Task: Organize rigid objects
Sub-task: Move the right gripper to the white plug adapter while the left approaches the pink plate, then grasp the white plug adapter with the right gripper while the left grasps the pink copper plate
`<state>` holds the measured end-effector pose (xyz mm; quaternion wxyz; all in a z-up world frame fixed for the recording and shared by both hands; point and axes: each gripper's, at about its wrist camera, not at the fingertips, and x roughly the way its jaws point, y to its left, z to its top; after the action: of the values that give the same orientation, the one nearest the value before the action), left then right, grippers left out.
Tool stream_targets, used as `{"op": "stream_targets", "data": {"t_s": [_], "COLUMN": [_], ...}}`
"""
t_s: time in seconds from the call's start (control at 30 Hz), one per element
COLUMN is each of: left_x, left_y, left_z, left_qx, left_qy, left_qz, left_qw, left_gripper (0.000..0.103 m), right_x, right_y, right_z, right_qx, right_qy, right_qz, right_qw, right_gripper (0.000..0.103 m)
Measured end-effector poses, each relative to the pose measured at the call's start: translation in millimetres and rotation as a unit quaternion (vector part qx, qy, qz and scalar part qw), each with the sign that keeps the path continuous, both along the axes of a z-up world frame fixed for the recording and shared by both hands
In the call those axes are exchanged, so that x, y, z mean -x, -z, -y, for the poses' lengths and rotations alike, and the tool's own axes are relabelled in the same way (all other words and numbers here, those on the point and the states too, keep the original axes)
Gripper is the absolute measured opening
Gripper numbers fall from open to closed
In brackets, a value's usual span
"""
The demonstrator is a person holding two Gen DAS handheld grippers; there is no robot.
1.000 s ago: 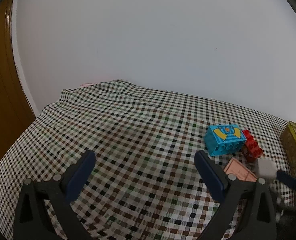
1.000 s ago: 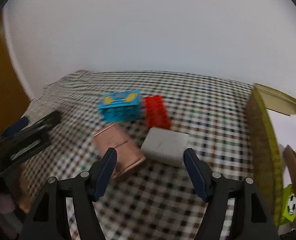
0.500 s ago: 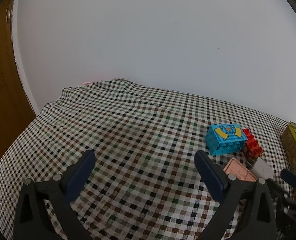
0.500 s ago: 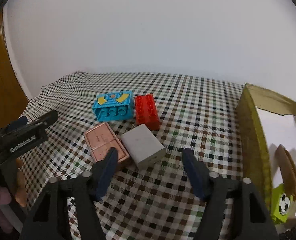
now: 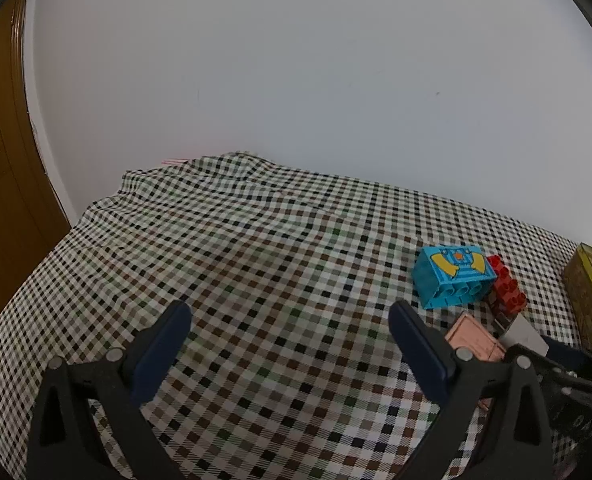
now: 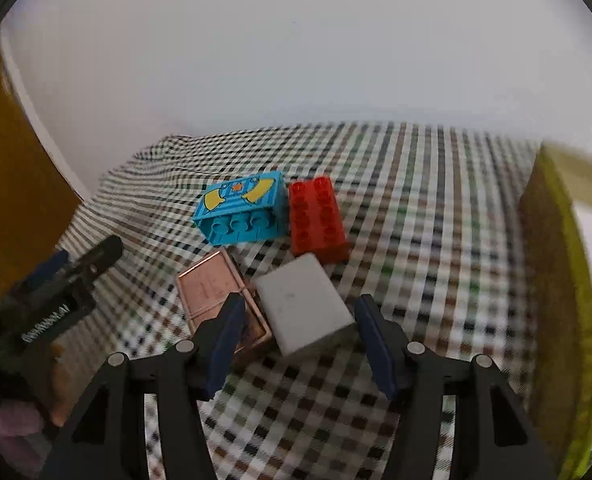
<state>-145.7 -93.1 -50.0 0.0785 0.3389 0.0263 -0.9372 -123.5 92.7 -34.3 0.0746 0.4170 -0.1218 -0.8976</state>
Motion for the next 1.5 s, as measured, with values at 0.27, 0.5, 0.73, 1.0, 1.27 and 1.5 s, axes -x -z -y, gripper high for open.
{"op": "stream_targets", "data": {"t_s": [0.27,0.5,0.73,1.0,1.27,1.5], "left_x": [-2.0,-1.2,1.7,4.0,6.7,6.3], "left_y": [-0.2,1.9,3.9,5.2,7.8,10.5], "left_z": [-1.8,-1.4,-1.7,0.7,1.7,-0.3], "left_qx": [0.001,0.000,-0.002,-0.006,-0.005,-0.017], "left_qy": [0.005,0.004,0.004,0.004,0.002,0.013], "left_qz": [-0.003,0.000,0.004,0.006,0.010,0.019], "left_qw": [1.0000,1.0000,1.0000,1.0000,0.9999,0.9996], "left_gripper": [0.101,0.100,0.101,0.101,0.100,0.101], "right_x": [-6.8,1.5,8.4,12.7,7.0,-22.4], "right_y": [-2.2,-3.9,-3.5,-4.8,-5.2,-6.3], "right_z": [-1.5,28.0,27.8,26.7,28.9,21.6], "right_qx": [-0.031,-0.107,-0.111,-0.121,-0.126,-0.102], "right_qy": [0.033,-0.018,-0.047,-0.056,-0.063,-0.031], "right_qz": [-0.004,0.002,-0.002,-0.002,-0.002,-0.001], "right_qw": [0.999,0.994,0.993,0.991,0.990,0.994], "right_gripper": [0.060,0.060,0.060,0.065,0.059,0.059]}}
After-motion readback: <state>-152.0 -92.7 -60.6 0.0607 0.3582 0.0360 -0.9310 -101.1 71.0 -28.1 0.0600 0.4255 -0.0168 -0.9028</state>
